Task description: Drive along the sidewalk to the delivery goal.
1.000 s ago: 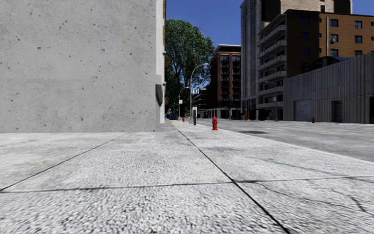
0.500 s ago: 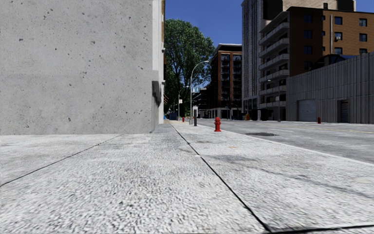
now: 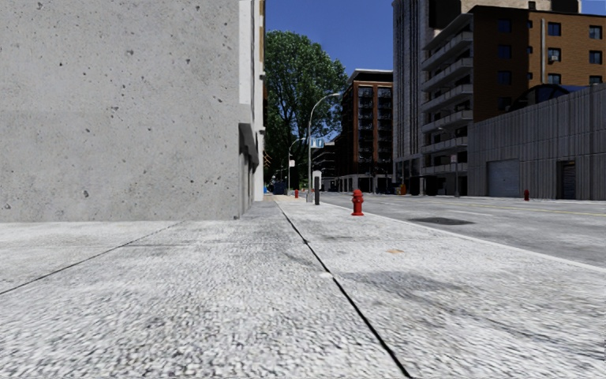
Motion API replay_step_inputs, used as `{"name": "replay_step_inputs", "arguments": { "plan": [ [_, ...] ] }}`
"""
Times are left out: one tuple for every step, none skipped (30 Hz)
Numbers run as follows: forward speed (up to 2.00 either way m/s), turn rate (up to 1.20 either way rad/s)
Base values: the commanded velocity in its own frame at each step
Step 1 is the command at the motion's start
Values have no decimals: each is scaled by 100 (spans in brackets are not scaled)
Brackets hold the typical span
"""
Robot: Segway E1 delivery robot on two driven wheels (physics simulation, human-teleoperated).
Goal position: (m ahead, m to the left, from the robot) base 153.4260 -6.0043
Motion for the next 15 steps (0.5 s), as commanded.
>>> {"name": "replay_step_inputs", "arguments": {
  "plan": [
    [200,0],
    [200,0],
    [200,0],
    [200,0],
    [200,0],
    [200,0],
    [200,0],
    [200,0],
    [200,0],
    [200,0],
    [200,0],
    [200,0],
    [200,0],
    [200,0],
    [200,0]
  ]
}}
